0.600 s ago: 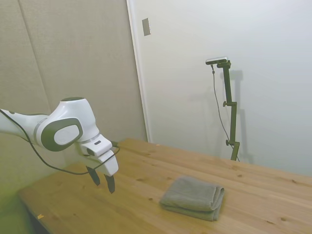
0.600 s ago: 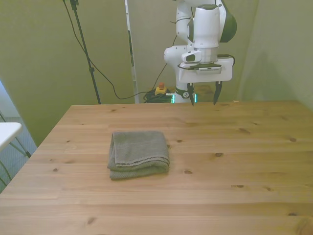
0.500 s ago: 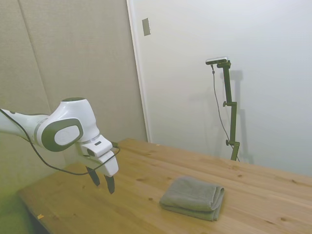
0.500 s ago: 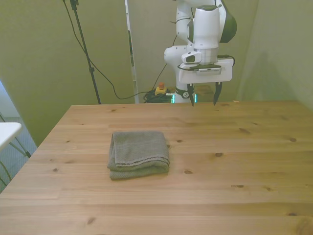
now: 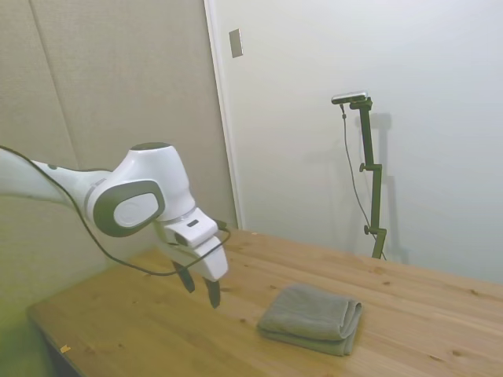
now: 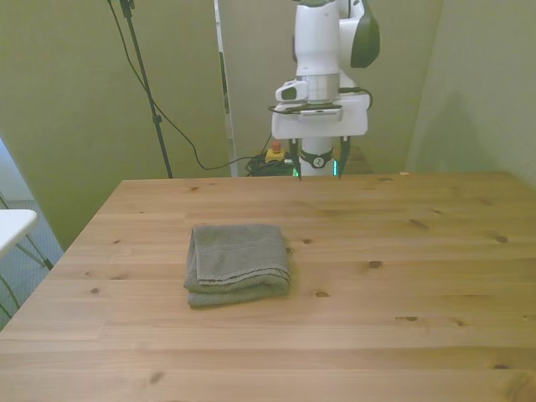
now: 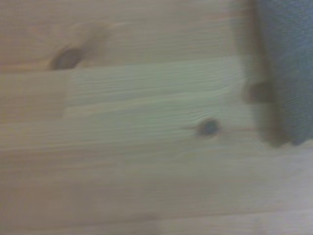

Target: Unfold the towel

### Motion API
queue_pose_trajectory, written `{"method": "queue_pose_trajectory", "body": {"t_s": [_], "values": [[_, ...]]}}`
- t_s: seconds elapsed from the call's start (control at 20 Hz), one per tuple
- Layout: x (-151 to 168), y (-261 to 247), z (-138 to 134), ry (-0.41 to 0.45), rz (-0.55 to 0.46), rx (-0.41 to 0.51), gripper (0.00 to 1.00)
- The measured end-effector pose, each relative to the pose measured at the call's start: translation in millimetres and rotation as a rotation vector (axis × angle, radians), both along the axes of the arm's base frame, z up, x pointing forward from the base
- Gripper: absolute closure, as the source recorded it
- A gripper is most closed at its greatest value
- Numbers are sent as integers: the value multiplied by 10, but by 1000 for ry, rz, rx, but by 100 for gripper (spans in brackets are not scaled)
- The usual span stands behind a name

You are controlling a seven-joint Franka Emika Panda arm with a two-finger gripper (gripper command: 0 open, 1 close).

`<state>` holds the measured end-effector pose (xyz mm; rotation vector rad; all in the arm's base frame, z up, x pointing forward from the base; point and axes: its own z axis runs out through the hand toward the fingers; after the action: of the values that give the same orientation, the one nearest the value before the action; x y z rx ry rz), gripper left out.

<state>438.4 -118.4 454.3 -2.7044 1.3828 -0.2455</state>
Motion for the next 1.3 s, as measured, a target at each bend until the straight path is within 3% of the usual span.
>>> {"method": "queue_pose_trajectory", "body": {"t_s": [0.3,0.65,0.95,1.3], "values": [[241,-1022,-1,-11,-57,87,0],[259,-1981,-275,-58,-121,224,0],[391,-2326,-451,-113,-130,327,0],[438,-2479,-680,-172,-126,376,0]]}}
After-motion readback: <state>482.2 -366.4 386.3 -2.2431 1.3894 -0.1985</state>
